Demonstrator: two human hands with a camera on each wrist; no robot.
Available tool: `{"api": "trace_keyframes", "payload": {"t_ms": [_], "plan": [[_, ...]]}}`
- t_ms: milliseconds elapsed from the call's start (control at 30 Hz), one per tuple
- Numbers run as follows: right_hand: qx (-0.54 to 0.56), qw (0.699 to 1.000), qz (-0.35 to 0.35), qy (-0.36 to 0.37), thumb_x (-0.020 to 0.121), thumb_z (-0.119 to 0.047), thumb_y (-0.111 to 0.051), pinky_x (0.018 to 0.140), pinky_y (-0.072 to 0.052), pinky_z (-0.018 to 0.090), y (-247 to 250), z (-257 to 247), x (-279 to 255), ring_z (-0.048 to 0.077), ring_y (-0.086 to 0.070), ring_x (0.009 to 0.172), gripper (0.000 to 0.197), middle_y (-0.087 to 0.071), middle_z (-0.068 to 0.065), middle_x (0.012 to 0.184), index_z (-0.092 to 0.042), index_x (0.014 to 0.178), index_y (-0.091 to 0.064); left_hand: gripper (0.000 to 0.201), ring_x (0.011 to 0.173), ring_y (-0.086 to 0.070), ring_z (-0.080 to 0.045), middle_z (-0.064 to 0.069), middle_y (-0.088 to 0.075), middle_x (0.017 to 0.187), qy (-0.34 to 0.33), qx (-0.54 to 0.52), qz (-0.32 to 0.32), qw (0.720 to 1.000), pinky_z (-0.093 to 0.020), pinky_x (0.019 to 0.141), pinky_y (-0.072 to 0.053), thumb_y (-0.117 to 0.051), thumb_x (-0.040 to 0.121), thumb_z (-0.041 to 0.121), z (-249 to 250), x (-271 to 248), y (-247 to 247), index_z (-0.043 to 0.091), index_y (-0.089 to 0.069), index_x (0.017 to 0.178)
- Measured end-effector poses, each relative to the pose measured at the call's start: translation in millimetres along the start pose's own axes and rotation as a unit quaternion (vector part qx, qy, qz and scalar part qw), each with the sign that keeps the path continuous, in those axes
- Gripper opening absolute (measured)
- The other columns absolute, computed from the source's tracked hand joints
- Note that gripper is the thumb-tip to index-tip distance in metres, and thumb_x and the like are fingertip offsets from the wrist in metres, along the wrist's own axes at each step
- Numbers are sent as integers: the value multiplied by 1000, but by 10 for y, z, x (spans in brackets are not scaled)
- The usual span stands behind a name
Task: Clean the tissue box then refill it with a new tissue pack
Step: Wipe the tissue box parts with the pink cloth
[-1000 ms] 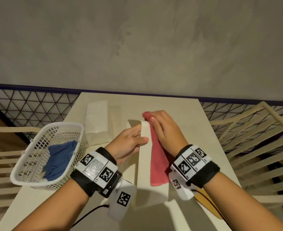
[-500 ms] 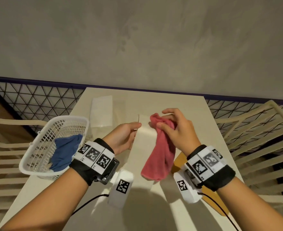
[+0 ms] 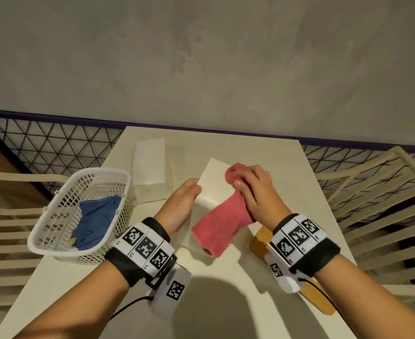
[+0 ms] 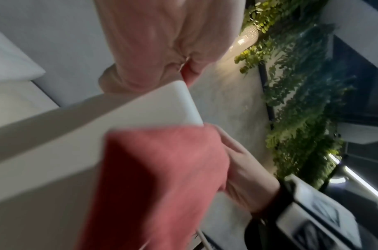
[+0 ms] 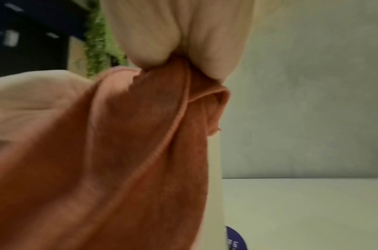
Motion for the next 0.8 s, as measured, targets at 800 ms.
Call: {"api": "trace_keyframes", "payload": {"t_ms": [800], "plan": [[67,997,-11,41,88,-34,-47,108,-34,28,-109,-387,119,15,-45,125,42,-53,1,132,-15,125,-55,34,103,-54,3,6,-60,110,-70,-121,7,990,-10,81,-43,-37,95,7,361,29,-15,24,-48,122]]}}
Point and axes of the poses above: each hand's wrist, its own x-axis towards the middle knuckle, its own y-axis out of the back of the hand, z = x × y, the point moved 8 cm from there along x, towards the middle knuckle
